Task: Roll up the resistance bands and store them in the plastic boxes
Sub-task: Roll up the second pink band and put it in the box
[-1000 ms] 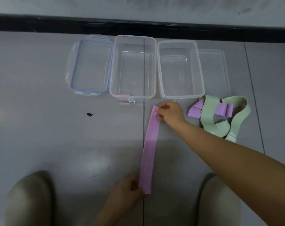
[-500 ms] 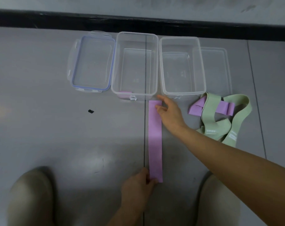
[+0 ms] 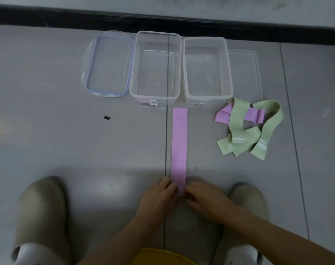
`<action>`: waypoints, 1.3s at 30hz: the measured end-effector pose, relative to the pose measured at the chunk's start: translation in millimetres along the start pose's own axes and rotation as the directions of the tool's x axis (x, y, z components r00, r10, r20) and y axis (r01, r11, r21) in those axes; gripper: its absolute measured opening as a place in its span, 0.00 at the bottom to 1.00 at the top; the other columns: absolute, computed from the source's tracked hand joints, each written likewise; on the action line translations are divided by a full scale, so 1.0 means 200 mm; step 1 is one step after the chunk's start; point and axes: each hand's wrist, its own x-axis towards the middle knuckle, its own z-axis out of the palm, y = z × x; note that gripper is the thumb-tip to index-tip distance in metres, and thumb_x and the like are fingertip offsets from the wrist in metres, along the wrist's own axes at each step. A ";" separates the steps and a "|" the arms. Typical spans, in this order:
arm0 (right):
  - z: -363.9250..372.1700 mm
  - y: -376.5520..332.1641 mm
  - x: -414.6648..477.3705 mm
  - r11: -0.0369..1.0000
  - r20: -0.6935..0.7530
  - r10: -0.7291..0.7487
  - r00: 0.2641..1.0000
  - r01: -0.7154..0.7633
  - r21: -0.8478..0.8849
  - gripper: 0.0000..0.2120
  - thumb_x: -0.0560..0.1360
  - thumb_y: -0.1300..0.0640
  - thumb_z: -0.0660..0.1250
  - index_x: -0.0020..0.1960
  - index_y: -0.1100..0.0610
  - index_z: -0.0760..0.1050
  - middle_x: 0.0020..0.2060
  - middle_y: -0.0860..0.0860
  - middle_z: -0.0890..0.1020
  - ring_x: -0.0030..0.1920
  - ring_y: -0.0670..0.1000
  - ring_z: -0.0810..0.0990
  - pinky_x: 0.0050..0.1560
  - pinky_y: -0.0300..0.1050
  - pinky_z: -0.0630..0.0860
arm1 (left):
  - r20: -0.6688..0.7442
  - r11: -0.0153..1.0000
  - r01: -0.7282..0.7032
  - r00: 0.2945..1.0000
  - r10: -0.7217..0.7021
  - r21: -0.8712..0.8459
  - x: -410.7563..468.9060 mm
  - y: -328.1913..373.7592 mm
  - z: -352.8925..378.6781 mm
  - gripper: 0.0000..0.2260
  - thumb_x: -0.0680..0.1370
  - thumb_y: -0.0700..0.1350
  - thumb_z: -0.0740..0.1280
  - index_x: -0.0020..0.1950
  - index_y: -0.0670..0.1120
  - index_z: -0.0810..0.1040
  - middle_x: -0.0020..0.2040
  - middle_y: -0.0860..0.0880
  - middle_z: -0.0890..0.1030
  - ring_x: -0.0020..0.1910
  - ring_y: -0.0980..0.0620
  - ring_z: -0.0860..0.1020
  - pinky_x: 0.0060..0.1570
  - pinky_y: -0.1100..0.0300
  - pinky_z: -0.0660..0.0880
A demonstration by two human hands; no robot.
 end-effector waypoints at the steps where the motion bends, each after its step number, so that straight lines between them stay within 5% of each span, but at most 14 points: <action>1: 0.04 0.00 -0.03 0.999 -0.013 -0.028 1.000 0.027 -0.034 0.13 0.79 0.48 0.62 0.61 0.51 0.76 0.55 0.50 0.79 0.54 0.51 0.76 0.54 0.44 0.71 | 0.000 1.000 -0.022 1.000 0.022 0.000 -0.01 0.00 -0.01 0.07 0.76 0.54 0.68 0.46 0.52 0.74 0.46 0.52 0.75 0.40 0.52 0.77 0.32 0.61 0.69; 5: 0.14 -0.03 -0.05 0.997 -0.101 -0.042 0.994 0.036 -0.064 0.18 0.79 0.48 0.63 0.68 0.50 0.72 0.59 0.52 0.79 0.55 0.54 0.78 0.54 0.48 0.74 | 0.007 0.997 -0.070 0.998 0.069 0.021 -0.03 0.01 -0.04 0.07 0.73 0.48 0.73 0.47 0.53 0.76 0.46 0.53 0.76 0.41 0.53 0.78 0.33 0.62 0.70; 10: 0.15 -0.03 -0.01 1.000 -0.133 0.020 0.991 -0.021 -0.012 0.14 0.79 0.47 0.61 0.64 0.48 0.69 0.58 0.51 0.79 0.54 0.55 0.79 0.52 0.53 0.77 | 0.036 0.999 -0.048 0.998 0.047 0.021 -0.03 0.02 -0.04 0.08 0.75 0.47 0.71 0.53 0.53 0.78 0.49 0.52 0.78 0.44 0.52 0.78 0.36 0.60 0.74; 20: 0.12 -0.03 0.05 0.995 -0.164 0.083 0.983 -0.074 0.063 0.06 0.79 0.47 0.60 0.51 0.48 0.70 0.48 0.50 0.81 0.46 0.53 0.79 0.45 0.49 0.75 | -0.001 0.998 -0.063 0.998 0.063 0.013 0.01 -0.03 -0.02 0.06 0.75 0.47 0.72 0.47 0.51 0.76 0.44 0.51 0.77 0.40 0.50 0.78 0.33 0.57 0.73; 39: 0.11 -0.03 0.06 0.993 -0.239 0.080 0.968 -0.057 0.101 0.06 0.78 0.49 0.63 0.50 0.51 0.72 0.46 0.49 0.80 0.45 0.51 0.77 0.41 0.42 0.67 | 0.006 1.000 -0.031 1.000 0.031 0.000 0.01 -0.04 -0.02 0.08 0.79 0.54 0.60 0.46 0.52 0.75 0.44 0.52 0.76 0.41 0.50 0.77 0.31 0.55 0.73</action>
